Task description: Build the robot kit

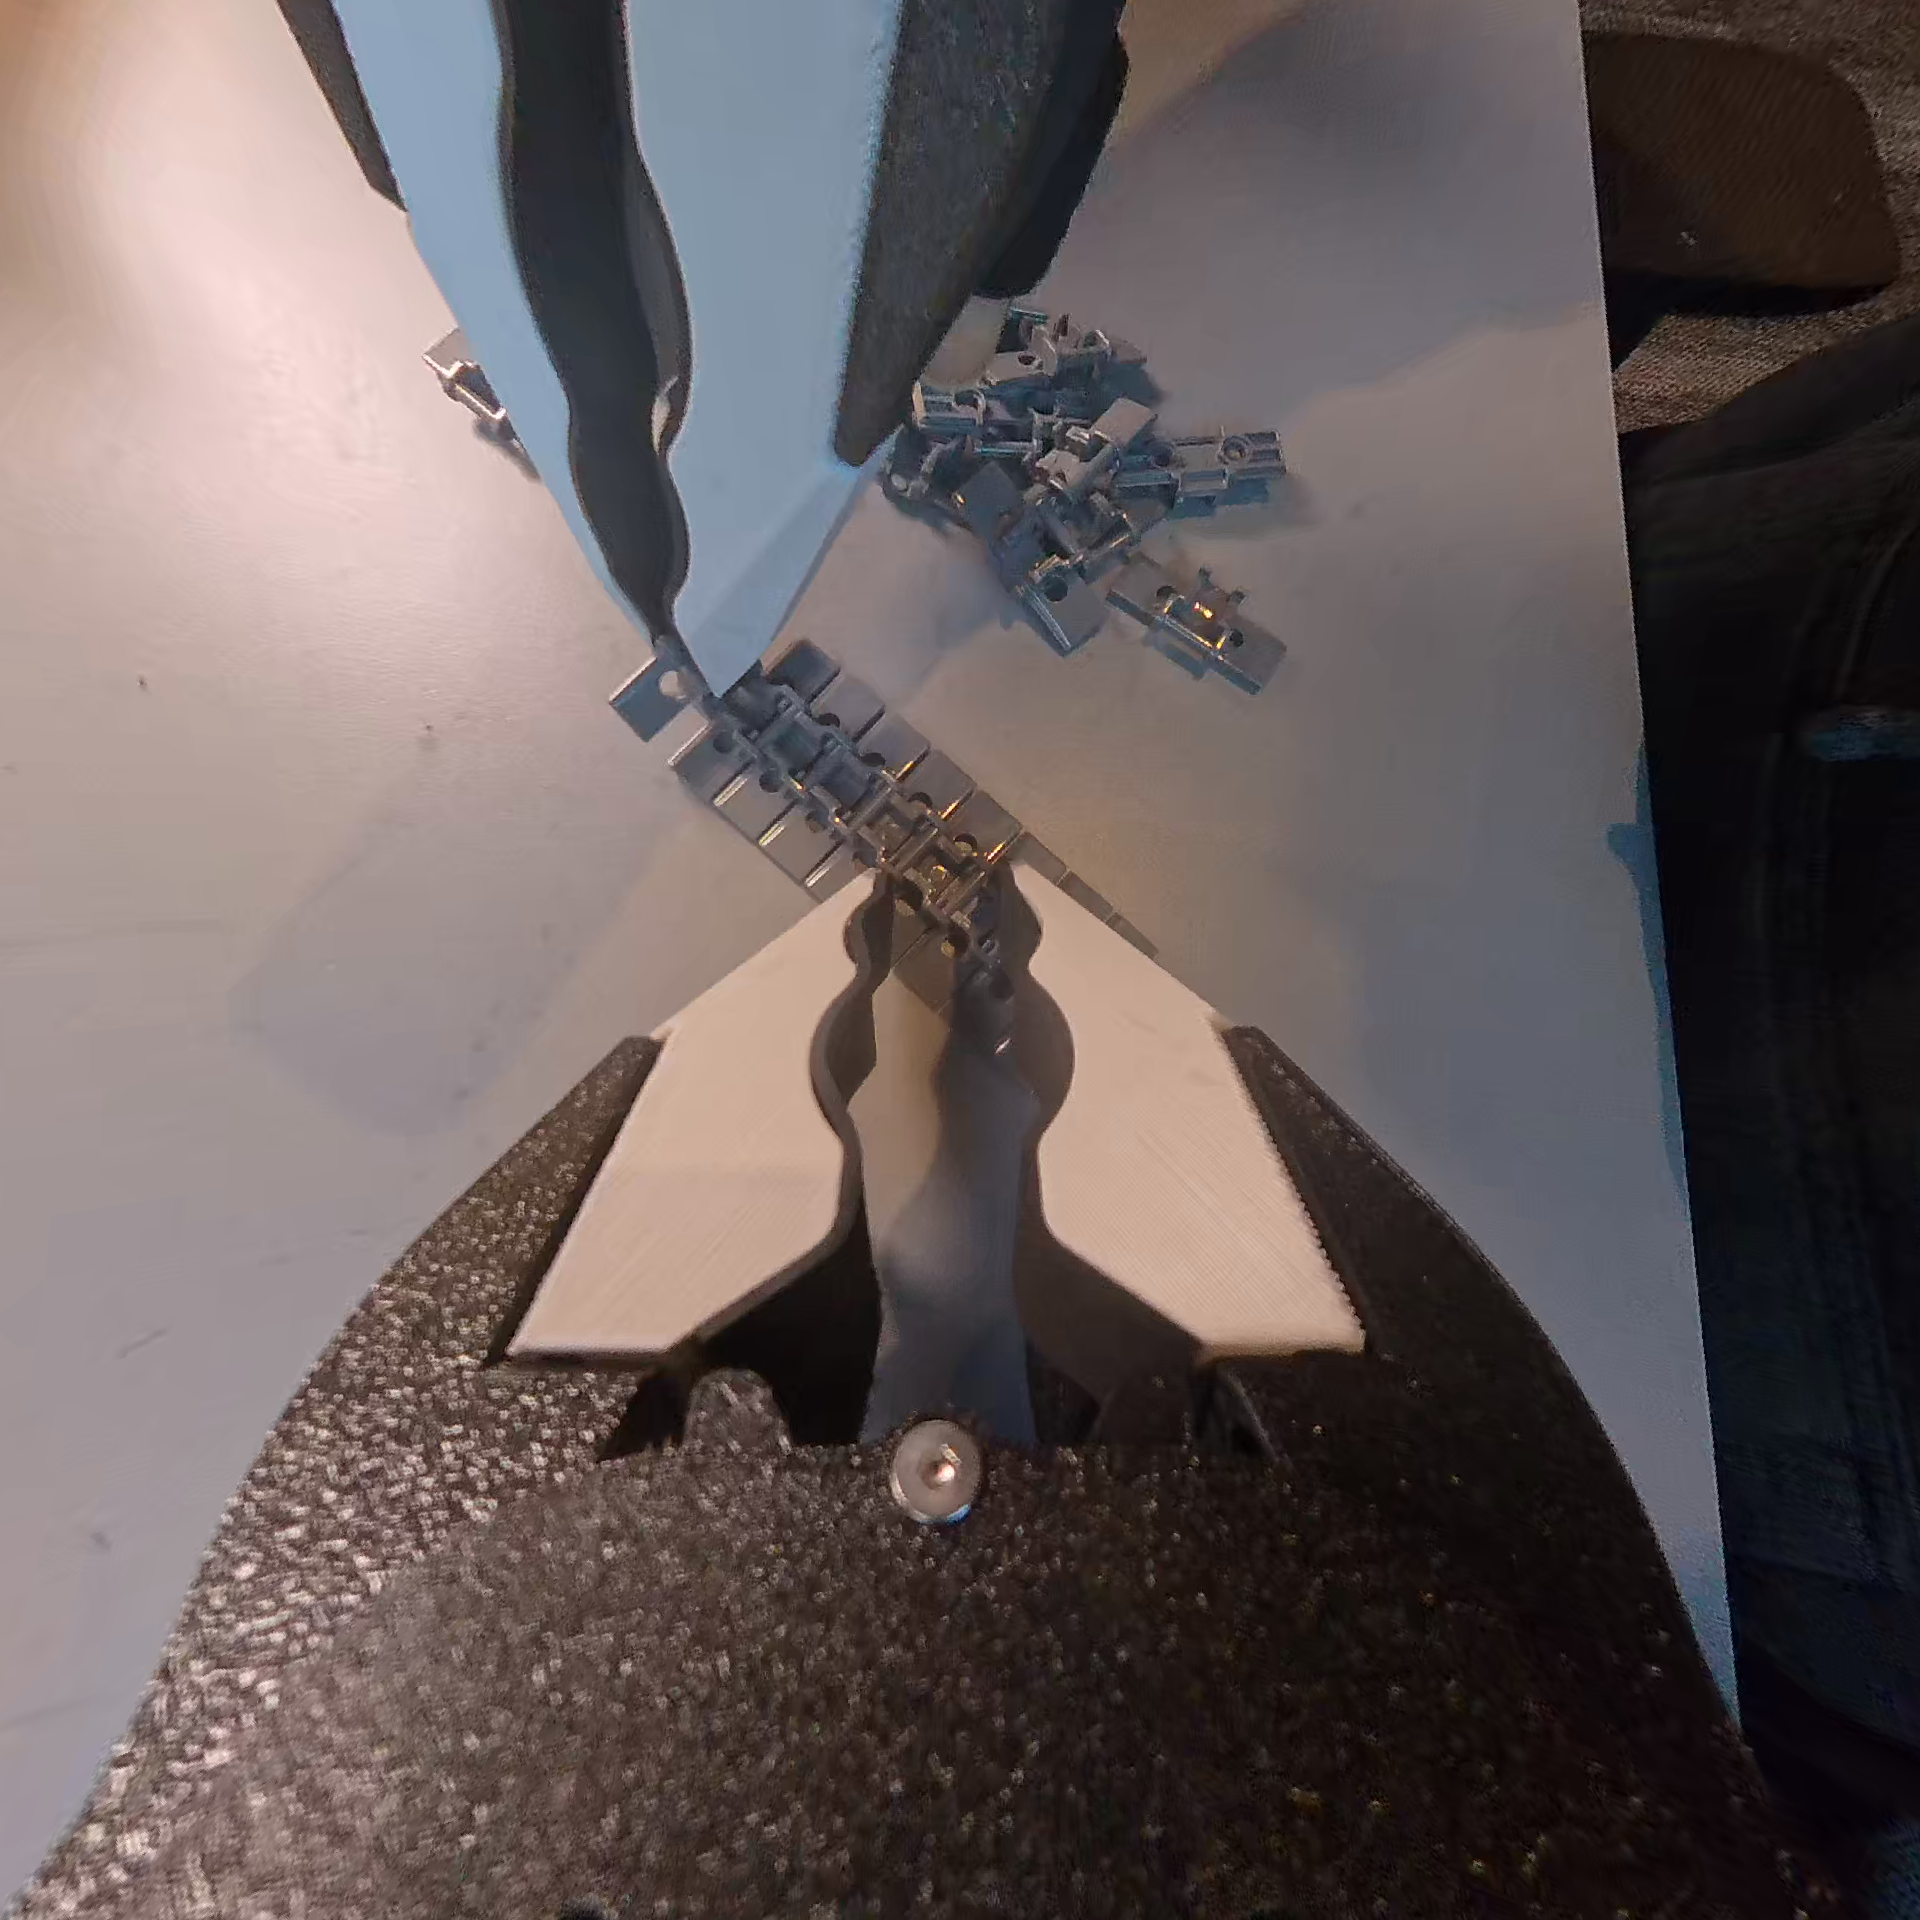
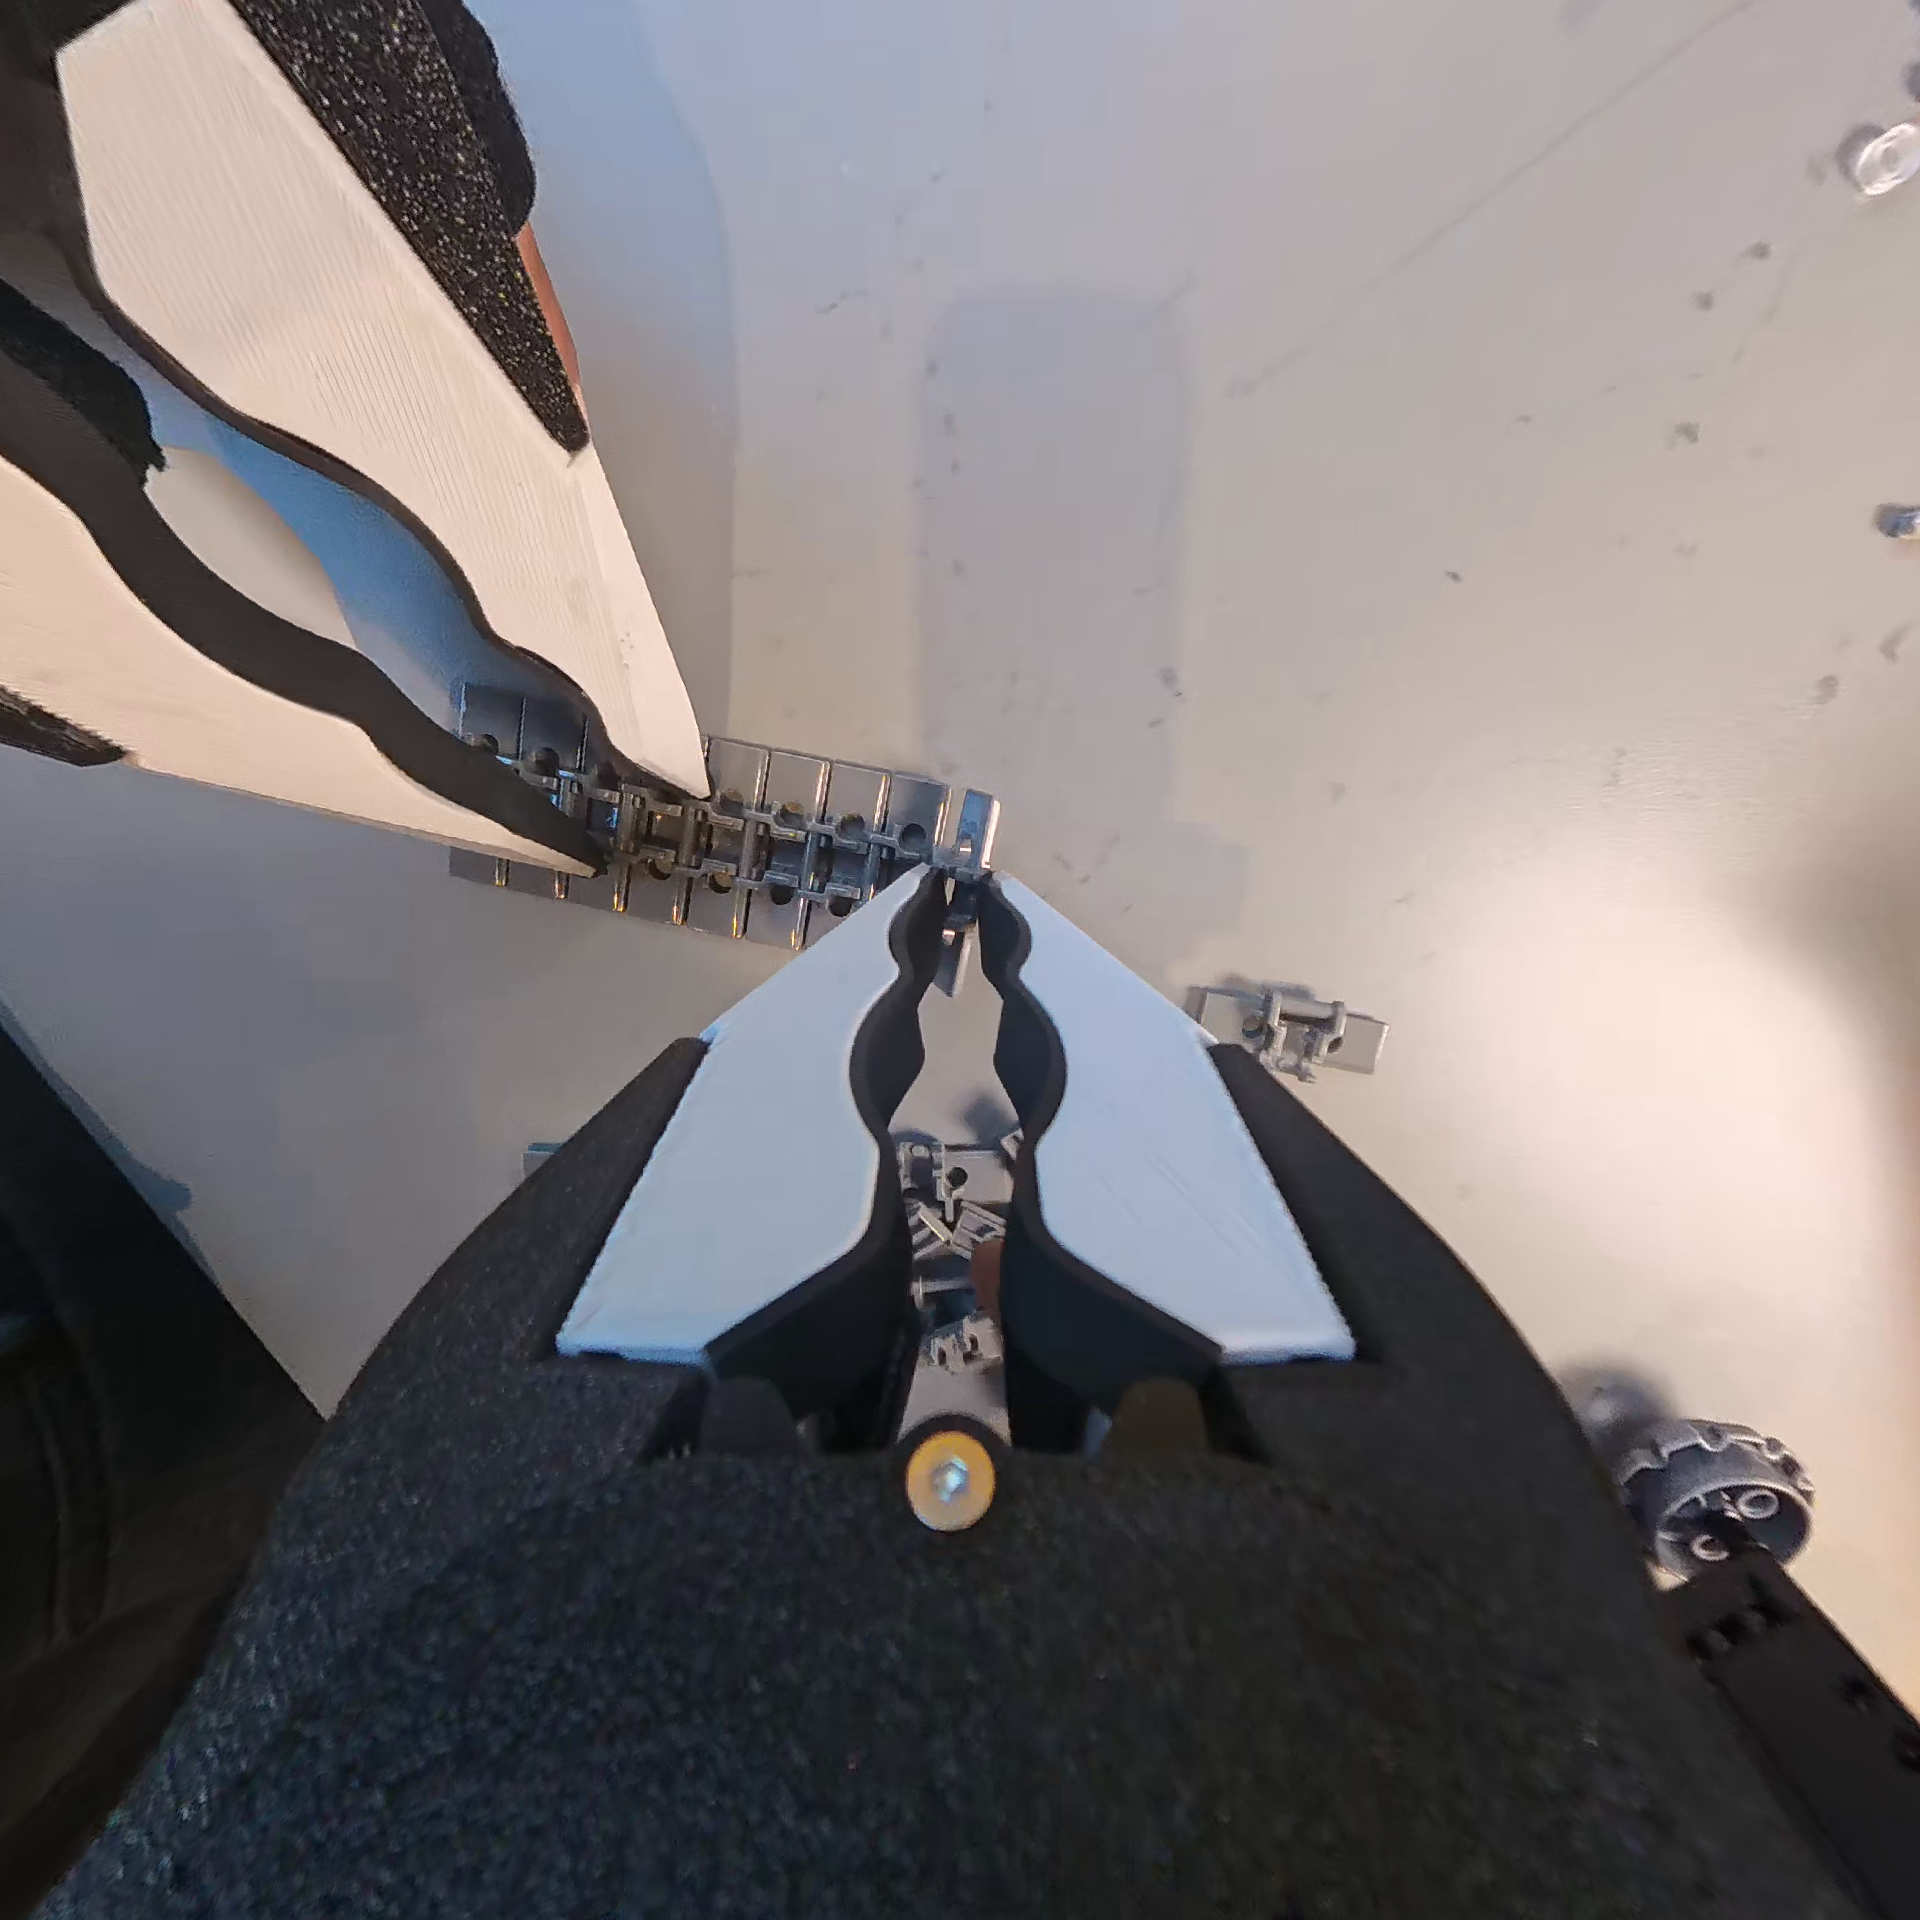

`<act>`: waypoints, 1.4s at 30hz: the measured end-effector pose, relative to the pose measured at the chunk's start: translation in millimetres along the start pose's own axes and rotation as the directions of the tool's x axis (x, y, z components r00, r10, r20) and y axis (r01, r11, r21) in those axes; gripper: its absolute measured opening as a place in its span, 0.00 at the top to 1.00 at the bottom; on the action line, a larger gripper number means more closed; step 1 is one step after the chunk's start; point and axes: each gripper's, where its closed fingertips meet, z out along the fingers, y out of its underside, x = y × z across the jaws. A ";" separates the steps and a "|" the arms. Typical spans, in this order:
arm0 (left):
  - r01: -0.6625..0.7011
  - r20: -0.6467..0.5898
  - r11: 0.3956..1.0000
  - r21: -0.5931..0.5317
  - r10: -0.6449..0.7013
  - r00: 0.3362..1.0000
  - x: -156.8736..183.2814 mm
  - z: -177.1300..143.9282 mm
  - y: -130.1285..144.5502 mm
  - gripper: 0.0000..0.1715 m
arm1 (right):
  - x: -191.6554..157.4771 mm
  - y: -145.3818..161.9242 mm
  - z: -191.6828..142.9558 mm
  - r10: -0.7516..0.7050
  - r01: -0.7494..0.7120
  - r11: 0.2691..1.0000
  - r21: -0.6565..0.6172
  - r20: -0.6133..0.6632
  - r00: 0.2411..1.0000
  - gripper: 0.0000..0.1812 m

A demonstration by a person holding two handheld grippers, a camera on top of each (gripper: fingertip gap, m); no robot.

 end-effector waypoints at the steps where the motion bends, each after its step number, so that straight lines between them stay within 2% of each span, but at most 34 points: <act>1: 0.002 -0.001 1.000 0.001 -0.002 1.000 0.1 0.0 -0.1 0.90 | -0.1 0.0 0.2 -0.006 0.006 1.000 -0.011 0.005 1.000 0.97; 6: 0.001 -0.001 1.000 0.001 -0.001 1.000 1.4 0.1 -0.1 0.89 | -0.8 0.1 2.0 -0.079 0.078 0.996 -0.051 -0.015 0.997 0.97; 12: 0.011 -0.004 1.000 0.007 -0.011 1.000 1.0 0.0 0.1 0.89 | 2.4 0.3 0.7 -0.033 0.034 0.999 -0.025 0.048 0.998 0.96; 13: 0.011 -0.005 1.000 0.007 -0.011 1.000 1.0 0.0 0.1 0.89 | 4.8 -0.3 0.0 -0.034 0.035 0.999 -0.020 0.059 0.998 0.93; 17: 0.018 -0.008 1.000 0.007 -0.017 1.000 0.7 -0.3 0.4 0.89 | 14.0 -3.8 -8.9 0.031 -0.039 0.998 0.057 0.131 0.991 0.81; 20: 0.024 -0.009 1.000 0.007 -0.024 1.000 0.0 -0.3 0.3 0.89 | 16.6 -6.2 -19.5 0.025 -0.047 0.989 0.141 0.150 0.988 0.75; 22: 0.024 -0.010 1.000 0.007 -0.024 1.000 0.0 0.0 0.2 0.89 | 16.6 -6.1 -22.3 0.014 -0.038 0.984 0.172 0.138 0.990 0.75; 24: 0.025 -0.020 1.000 0.006 -0.025 0.999 1.3 -0.2 0.5 0.89 | 20.5 -7.1 -23.8 0.034 -0.063 0.977 0.205 0.138 0.990 0.81; 27: 0.029 -0.025 1.000 0.007 -0.029 0.999 1.5 -0.2 0.4 0.89 | 20.1 -16.0 -36.3 0.139 -0.219 0.940 0.260 0.292 0.946 0.81; 29: 0.029 -0.026 1.000 0.007 -0.029 0.999 1.6 -0.2 0.4 0.89 | 28.5 -12.1 -38.5 0.093 -0.152 0.951 0.268 0.221 0.971 0.81; 32: 0.028 -0.036 1.000 0.002 -0.028 0.999 2.0 -1.2 1.5 0.89 | 25.2 -6.3 -41.1 0.023 -0.075 0.963 0.258 0.197 0.980 0.81; 35: 0.023 -0.046 1.000 -0.008 -0.023 0.999 0.6 -4.4 4.5 0.89 | 31.3 16.1 -35.9 -0.100 0.081 0.982 0.169 0.110 0.989 0.81; 39: 0.037 -0.064 0.999 -0.005 -0.037 0.997 -3.2 -10.2 7.3 0.89 | 20.6 42.4 -30.0 -0.222 0.213 0.974 0.080 0.133 0.966 0.82; 42: 0.060 -0.071 0.997 0.044 -0.056 0.996 -8.1 -16.8 1.3 0.89 | 18.8 50.4 -25.8 -0.310 0.306 0.951 0.052 0.094 0.946 0.86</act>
